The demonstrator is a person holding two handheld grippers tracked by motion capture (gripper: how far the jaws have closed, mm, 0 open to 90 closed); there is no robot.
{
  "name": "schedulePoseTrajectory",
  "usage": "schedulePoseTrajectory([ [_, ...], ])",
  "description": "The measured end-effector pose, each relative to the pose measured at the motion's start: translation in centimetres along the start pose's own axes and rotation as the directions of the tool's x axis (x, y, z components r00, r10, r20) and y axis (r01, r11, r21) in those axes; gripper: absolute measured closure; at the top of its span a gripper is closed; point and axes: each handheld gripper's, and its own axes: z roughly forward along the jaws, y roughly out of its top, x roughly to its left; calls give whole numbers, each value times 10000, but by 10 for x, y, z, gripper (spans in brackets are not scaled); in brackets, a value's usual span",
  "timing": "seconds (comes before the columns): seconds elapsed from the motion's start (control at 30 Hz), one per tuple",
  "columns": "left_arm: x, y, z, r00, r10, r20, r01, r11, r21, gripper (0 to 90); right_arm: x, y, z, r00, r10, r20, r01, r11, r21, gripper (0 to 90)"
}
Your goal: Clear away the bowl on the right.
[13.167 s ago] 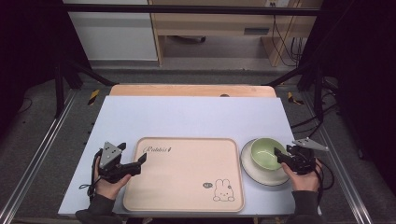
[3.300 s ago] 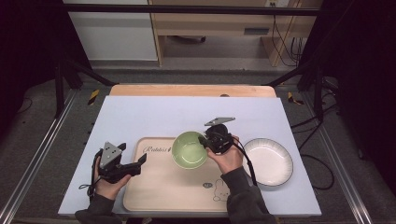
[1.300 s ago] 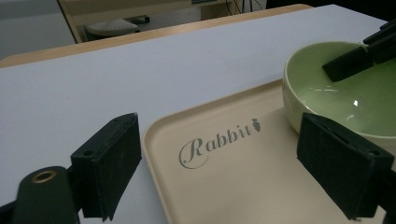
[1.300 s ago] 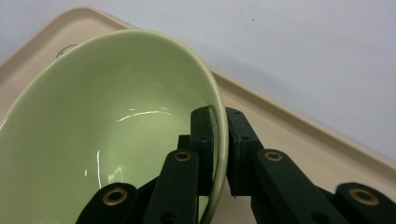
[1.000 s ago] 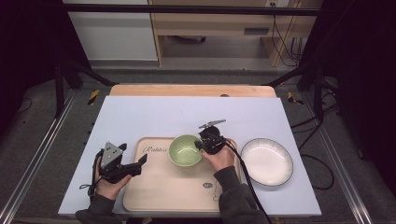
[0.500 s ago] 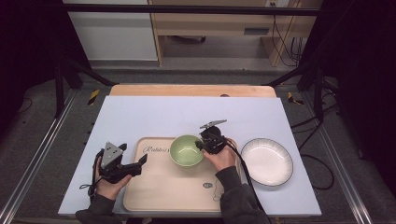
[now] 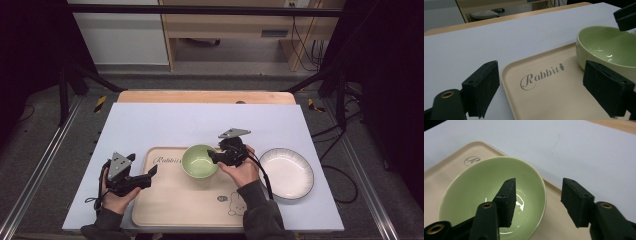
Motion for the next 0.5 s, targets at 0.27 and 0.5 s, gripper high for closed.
schedulePoseTrajectory([
  [0.27, 0, 0, 0, 10000, 6, -19, -6, 10000, -28, 132, 1, -1, -25, 9995, -186, -268, 165, 9969, -766, 301],
  [0.5, 0, 0, 0, 10000, 19, -25, -19, 10000, 10, 132, -1, -13, -40, 9988, -421, -263, 383, 9909, -1294, 202],
])
